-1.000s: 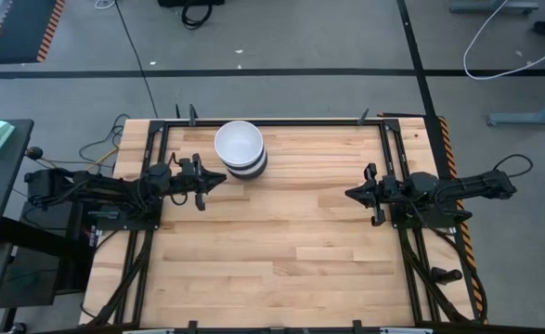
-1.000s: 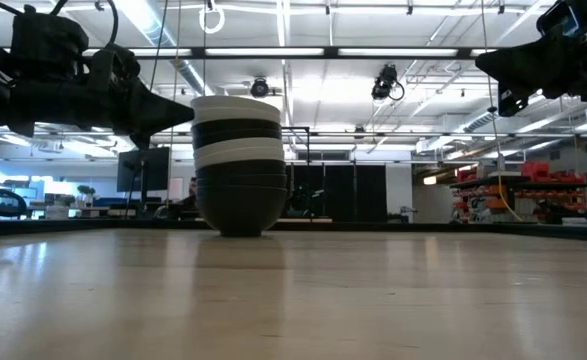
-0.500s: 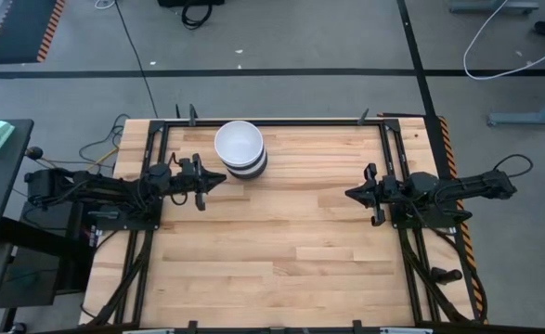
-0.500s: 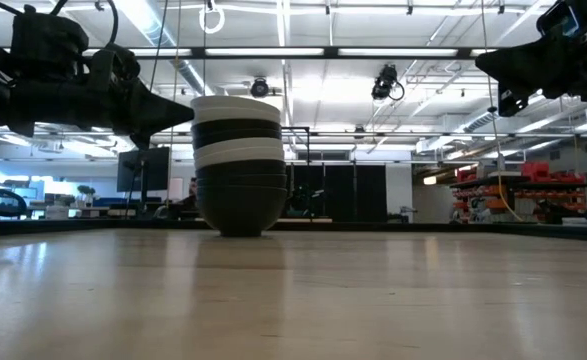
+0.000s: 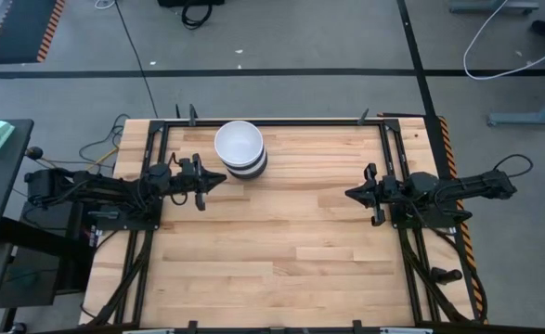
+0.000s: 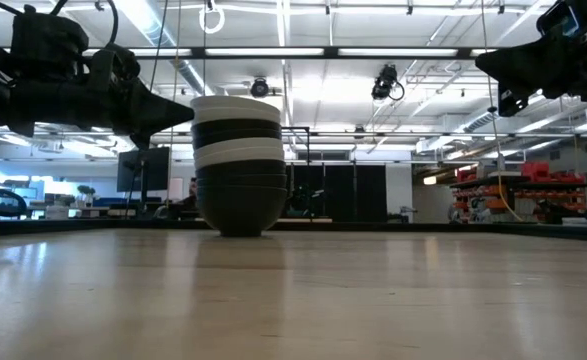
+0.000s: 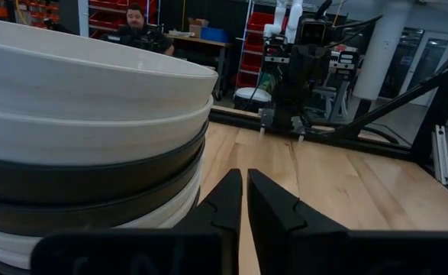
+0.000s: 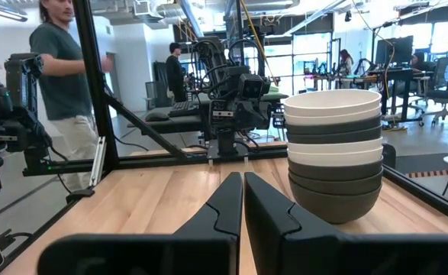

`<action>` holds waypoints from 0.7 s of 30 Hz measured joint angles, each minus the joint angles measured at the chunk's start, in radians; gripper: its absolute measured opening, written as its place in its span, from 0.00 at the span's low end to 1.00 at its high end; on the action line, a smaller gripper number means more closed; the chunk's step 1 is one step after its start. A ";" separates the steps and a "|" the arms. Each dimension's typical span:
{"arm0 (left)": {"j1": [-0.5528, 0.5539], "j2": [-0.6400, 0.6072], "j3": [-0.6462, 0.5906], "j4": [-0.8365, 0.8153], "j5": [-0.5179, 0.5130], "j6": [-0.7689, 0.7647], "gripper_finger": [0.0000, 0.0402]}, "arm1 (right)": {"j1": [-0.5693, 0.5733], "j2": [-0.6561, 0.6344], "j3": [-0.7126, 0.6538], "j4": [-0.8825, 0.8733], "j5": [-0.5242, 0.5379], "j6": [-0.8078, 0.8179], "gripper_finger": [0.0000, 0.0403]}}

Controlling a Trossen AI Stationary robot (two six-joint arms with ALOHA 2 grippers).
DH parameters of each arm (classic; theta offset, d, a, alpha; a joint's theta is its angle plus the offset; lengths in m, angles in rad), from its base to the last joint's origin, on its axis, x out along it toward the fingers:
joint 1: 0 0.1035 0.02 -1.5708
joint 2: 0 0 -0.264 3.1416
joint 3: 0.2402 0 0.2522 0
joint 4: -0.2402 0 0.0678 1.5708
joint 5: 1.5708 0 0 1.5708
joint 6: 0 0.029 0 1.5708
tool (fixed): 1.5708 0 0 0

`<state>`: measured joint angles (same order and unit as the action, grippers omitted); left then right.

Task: Nest bowls inside each other
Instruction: Return to Home Position

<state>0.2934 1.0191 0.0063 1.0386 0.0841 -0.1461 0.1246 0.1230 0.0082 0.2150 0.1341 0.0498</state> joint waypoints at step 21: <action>0.000 0.000 0.000 0.000 0.000 0.000 0.08 | 0.000 0.000 0.000 0.000 0.000 0.000 0.06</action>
<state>0.2932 1.0192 0.0063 1.0383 0.0841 -0.1463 0.1249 0.1230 0.0078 0.2149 0.1341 0.0498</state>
